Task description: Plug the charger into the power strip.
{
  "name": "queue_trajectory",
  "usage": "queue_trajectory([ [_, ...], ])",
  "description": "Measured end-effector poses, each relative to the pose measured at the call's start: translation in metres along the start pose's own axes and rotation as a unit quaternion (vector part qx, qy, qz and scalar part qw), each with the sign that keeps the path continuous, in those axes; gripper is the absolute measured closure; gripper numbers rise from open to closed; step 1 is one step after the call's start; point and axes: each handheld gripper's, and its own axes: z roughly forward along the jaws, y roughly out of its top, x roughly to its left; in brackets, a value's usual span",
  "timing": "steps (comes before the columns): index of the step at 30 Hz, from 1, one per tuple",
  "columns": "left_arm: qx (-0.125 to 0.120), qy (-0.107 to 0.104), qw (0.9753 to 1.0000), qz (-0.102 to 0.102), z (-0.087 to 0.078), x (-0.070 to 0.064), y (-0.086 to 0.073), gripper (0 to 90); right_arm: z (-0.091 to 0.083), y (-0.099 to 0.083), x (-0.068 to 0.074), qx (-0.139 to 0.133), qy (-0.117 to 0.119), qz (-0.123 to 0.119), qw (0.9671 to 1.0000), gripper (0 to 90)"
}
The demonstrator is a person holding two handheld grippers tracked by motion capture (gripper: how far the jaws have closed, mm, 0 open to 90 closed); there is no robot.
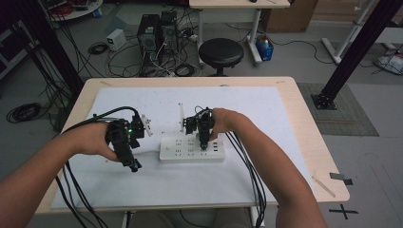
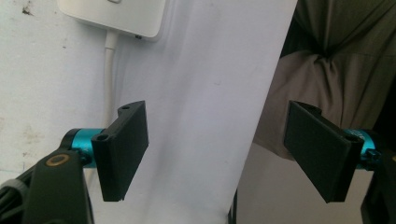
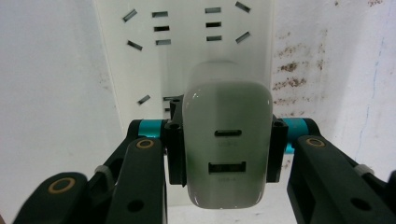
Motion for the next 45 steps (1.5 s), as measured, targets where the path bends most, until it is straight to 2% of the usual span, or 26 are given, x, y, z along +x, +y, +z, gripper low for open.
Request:
queue_trajectory([
  [1, -0.001, 0.002, 1.0000, -0.003, 0.000, 0.001, 0.000, 22.6, 0.001, 0.000, -0.001, -0.001, 0.003, 0.008, 1.0000, 60.2],
  [2, -0.003, 0.005, 1.0000, -0.004, 0.001, 0.001, 0.001, 22.6, 0.001, 0.000, -0.001, 0.001, 0.008, 0.016, 0.9998, 55.4],
  [3, -0.002, 0.005, 1.0000, -0.003, 0.002, 0.001, 0.001, 22.6, 0.002, 0.000, -0.001, -0.006, 0.018, 0.011, 0.9998, 46.6],
  [4, -0.002, 0.002, 1.0000, -0.004, 0.003, 0.002, 0.001, 22.6, 0.002, 0.001, 0.001, -0.004, 0.018, 0.014, 0.9997, 39.7],
  [5, 0.000, 0.002, 1.0000, -0.006, 0.003, 0.001, 0.001, 22.6, 0.002, 0.002, 0.001, -0.003, 0.011, 0.011, 0.9999, 37.7],
  [7, 0.002, 0.003, 1.0000, -0.003, 0.004, 0.001, 0.001, 22.6, 0.000, 0.004, 0.001, -0.011, 0.012, 0.015, 0.9998, 30.4],
  [10, -0.002, 0.002, 1.0000, -0.006, 0.004, 0.001, -0.001, 22.6, -0.007, 0.006, 0.003, -0.025, 0.029, 0.020, 0.9991, 25.1],
  [14, -0.001, 0.004, 1.0000, -0.005, 0.002, 0.002, -0.002, 22.6, -0.013, 0.007, 0.008, -0.014, 0.025, 0.013, 0.9995, 18.0],
  [15, 0.000, 0.005, 1.0000, -0.006, 0.001, 0.003, -0.003, 22.6, -0.016, 0.006, 0.009, -0.007, 0.026, 0.012, 0.9996, 17.6],
  [17, -0.003, 0.006, 0.9999, -0.010, 0.000, 0.004, -0.003, 22.6, -0.025, 0.004, 0.011, -0.010, 0.028, 0.013, 0.9995, 17.6],
  [18, -0.005, 0.003, 0.9999, -0.008, 0.000, 0.004, -0.003, 22.6, -0.031, 0.002, 0.013, -0.017, 0.032, 0.020, 0.9991, 17.6],
  [19, -0.006, 0.003, 0.9999, -0.009, 0.000, 0.005, -0.003, 22.6, -0.037, 0.000, 0.013, -0.022, 0.030, 0.016, 0.9992, 17.6],
  [25, -0.004, -0.003, 1.0000, -0.003, -0.003, 0.006, 0.005, 22.6, -0.069, -0.019, 0.022, -0.046, 0.017, 0.039, 0.9980, 17.6],
  [30, -0.009, -0.001, 0.9999, -0.004, -0.011, 0.006, 0.011, 22.6, -0.084, -0.038, 0.029, -0.040, 0.001, 0.048, 0.9981, 17.5],
  [34, -0.010, 0.000, 0.9999, -0.002, -0.018, 0.008, 0.013, 22.6, -0.097, -0.054, 0.038, -0.046, -0.007, 0.062, 0.9969, 17.6],
  [36, -0.008, 0.000, 1.0000, -0.001, -0.021, 0.008, 0.013, 22.6, -0.102, -0.063, 0.042, -0.050, -0.013, 0.062, 0.9967, 17.5],
  [39, -0.005, -0.004, 1.0000, -0.003, -0.024, 0.009, 0.013, 22.6, -0.111, -0.078, 0.051, -0.038, -0.019, 0.076, 0.9962, 17.5],
  [41, -0.002, -0.008, 1.0000, -0.006, -0.026, 0.010, 0.013, 22.6, -0.115, -0.087, 0.057, -0.042, -0.022, 0.081, 0.9956, 17.6],
  [43, 0.000, -0.009, 0.9999, -0.008, -0.028, 0.011, 0.013, 22.6, -0.120, -0.095, 0.063, -0.035, -0.028, 0.082, 0.9956, 17.5],
  [45, 0.000, -0.006, 0.9999, -0.011, -0.031, 0.011, 0.013, 22.6, -0.124, -0.103, 0.069, -0.030, -0.032, 0.088, 0.9952, 17.5],
])
